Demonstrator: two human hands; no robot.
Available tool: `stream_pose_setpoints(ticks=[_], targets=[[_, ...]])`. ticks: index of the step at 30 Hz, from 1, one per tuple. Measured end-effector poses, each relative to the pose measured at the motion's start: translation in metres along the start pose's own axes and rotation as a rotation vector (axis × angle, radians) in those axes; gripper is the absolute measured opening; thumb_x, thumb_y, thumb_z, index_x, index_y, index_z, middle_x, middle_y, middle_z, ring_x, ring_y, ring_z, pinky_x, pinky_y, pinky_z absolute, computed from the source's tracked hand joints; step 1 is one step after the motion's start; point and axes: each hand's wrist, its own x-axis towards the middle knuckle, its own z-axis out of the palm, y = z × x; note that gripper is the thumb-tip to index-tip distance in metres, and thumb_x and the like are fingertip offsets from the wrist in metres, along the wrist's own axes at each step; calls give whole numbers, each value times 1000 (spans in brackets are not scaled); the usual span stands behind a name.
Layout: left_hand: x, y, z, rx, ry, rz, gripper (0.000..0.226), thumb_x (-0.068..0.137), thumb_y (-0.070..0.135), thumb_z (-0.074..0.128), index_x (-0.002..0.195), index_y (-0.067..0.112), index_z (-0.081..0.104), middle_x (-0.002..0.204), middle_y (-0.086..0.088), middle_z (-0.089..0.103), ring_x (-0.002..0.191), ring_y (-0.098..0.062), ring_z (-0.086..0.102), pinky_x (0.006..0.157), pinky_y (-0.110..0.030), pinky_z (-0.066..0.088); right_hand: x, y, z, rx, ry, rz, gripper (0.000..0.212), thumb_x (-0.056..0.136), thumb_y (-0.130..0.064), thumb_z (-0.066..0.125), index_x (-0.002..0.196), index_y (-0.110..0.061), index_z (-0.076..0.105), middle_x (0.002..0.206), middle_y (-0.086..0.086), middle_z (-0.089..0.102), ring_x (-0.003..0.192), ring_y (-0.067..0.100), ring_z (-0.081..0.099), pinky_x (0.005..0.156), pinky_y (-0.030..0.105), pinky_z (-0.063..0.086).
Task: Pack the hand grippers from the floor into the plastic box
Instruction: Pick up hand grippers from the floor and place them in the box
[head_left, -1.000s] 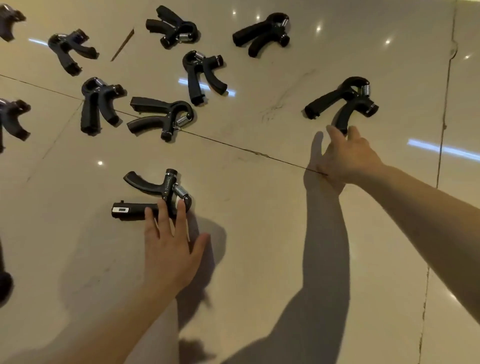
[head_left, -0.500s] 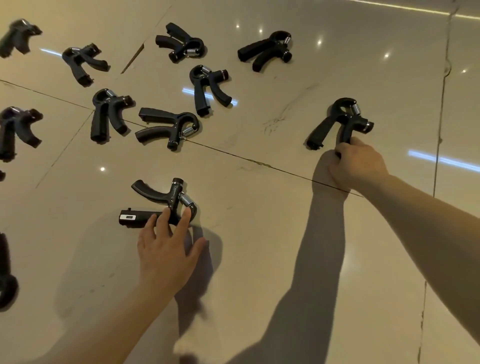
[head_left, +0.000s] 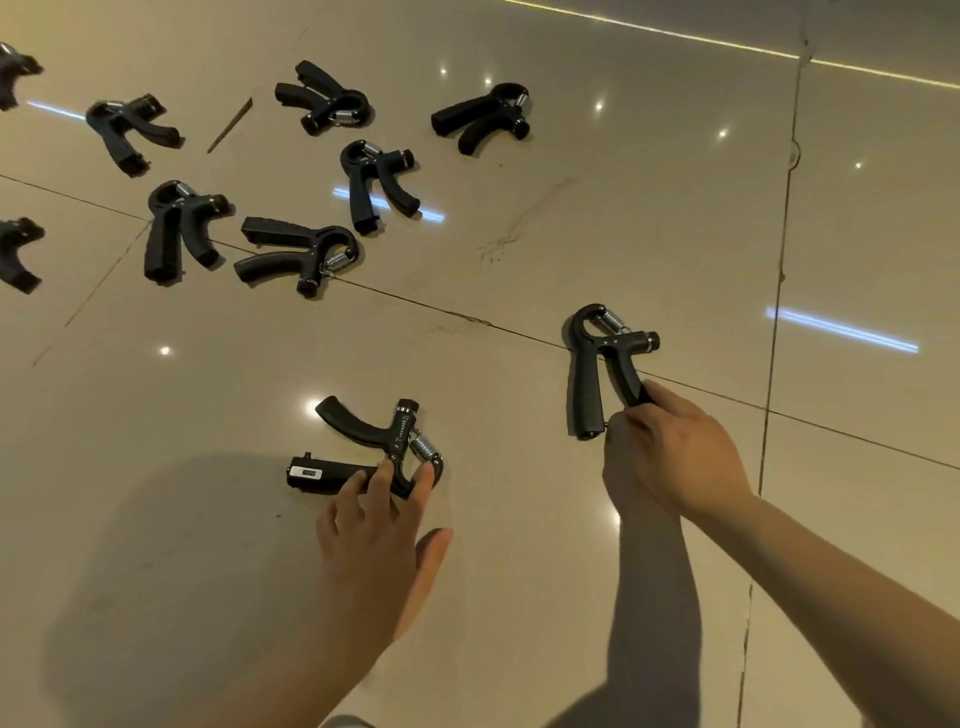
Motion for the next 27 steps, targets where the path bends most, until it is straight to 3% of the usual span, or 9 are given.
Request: stream_pose_setpoints(ticks=[5, 7, 10, 12, 16, 19, 22, 25, 27], targets=[[-8, 8, 4, 11, 1, 19, 62, 78, 55, 41, 128, 22, 57, 125, -19, 53, 112, -40, 46, 82, -52, 39, 2, -7, -7, 52, 23, 147, 20, 89, -26, 54, 78, -10, 62, 86, 2, 61, 68, 23, 53, 56, 34, 44], [-8, 5, 6, 21, 15, 35, 62, 77, 55, 41, 129, 23, 53, 126, -18, 52, 112, -40, 45, 82, -52, 39, 13, -8, -10, 126, 28, 253, 14, 89, -25, 57, 89, -11, 55, 82, 3, 57, 70, 23, 50, 55, 32, 38], [-9, 1, 10, 33, 45, 65, 62, 78, 54, 42, 132, 24, 48, 128, -19, 52, 113, -41, 47, 83, -54, 39, 25, -6, -9, 161, -53, 404, 23, 86, -16, 61, 105, -6, 53, 91, 7, 55, 76, 22, 46, 59, 30, 35], [-10, 2, 9, 10, 53, 57, 61, 78, 53, 41, 132, 25, 46, 127, -18, 52, 112, -40, 47, 84, -54, 38, 26, -7, -11, 117, -129, 396, 21, 87, -18, 59, 104, -6, 56, 95, 10, 57, 77, 22, 46, 60, 30, 35], [-3, 6, 1, -101, 57, -24, 63, 74, 48, 46, 131, 23, 44, 124, -15, 52, 111, -37, 48, 85, -54, 39, 21, -13, -51, 164, -226, 295, 18, 88, -27, 57, 93, -11, 61, 85, 6, 59, 72, 22, 52, 51, 25, 33], [7, 22, -13, -229, 83, 37, 68, 74, 45, 52, 135, 19, 40, 127, -18, 50, 112, -39, 52, 86, -56, 43, 4, -14, -93, 420, -421, 292, 18, 90, -28, 59, 91, -11, 65, 79, 3, 63, 74, 17, 57, 61, 27, 45], [11, 55, -43, -426, 113, 140, 80, 74, 59, 53, 142, 24, 30, 140, -14, 38, 124, -34, 42, 95, -50, 38, -32, -21, -128, 762, -574, 388, 23, 91, -26, 59, 95, -5, 68, 84, 7, 68, 76, 16, 62, 74, 29, 52], [4, 83, -70, -553, 103, 355, 100, 66, 54, 72, 145, 33, 14, 148, -2, 19, 135, -21, 20, 104, -44, 23, -74, -29, -149, 956, -666, 400, 26, 91, -23, 57, 100, 0, 67, 87, 9, 67, 75, 14, 60, 72, 24, 52], [-7, 94, -82, -649, 62, 392, 108, 61, 47, 79, 143, 41, 9, 147, 9, 14, 134, -11, 20, 104, -37, 29, -100, -33, -159, 1041, -675, 405, 26, 91, -21, 57, 99, 1, 67, 85, 9, 66, 73, 12, 59, 68, 21, 51]])
